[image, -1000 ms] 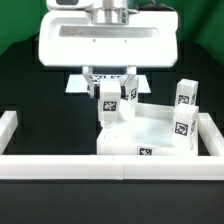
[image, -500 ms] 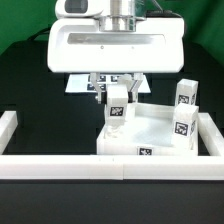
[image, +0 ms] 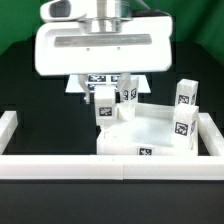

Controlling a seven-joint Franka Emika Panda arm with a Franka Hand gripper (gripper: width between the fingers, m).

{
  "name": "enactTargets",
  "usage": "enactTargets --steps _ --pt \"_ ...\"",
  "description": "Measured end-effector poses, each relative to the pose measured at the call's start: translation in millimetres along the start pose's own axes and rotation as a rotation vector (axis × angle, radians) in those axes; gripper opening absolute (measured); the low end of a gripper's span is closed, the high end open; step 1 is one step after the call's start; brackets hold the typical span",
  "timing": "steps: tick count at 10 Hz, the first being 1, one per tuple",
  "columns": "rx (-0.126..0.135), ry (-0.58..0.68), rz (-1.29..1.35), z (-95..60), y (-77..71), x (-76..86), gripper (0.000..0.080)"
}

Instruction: Assemble square table

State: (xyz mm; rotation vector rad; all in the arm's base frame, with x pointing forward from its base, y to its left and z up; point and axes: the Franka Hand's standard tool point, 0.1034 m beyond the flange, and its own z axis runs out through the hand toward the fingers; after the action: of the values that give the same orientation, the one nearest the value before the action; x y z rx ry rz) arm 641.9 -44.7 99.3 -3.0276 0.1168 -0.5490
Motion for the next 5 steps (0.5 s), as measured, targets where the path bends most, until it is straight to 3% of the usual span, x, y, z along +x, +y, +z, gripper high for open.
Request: enactTargets --steps 1,5 --pt "0.017 0.005 0.004 -5.7 -8.2 4.9 0.0291" --pt "0.002 0.041 -0.004 -7.2 -8.2 7.5 0.0291"
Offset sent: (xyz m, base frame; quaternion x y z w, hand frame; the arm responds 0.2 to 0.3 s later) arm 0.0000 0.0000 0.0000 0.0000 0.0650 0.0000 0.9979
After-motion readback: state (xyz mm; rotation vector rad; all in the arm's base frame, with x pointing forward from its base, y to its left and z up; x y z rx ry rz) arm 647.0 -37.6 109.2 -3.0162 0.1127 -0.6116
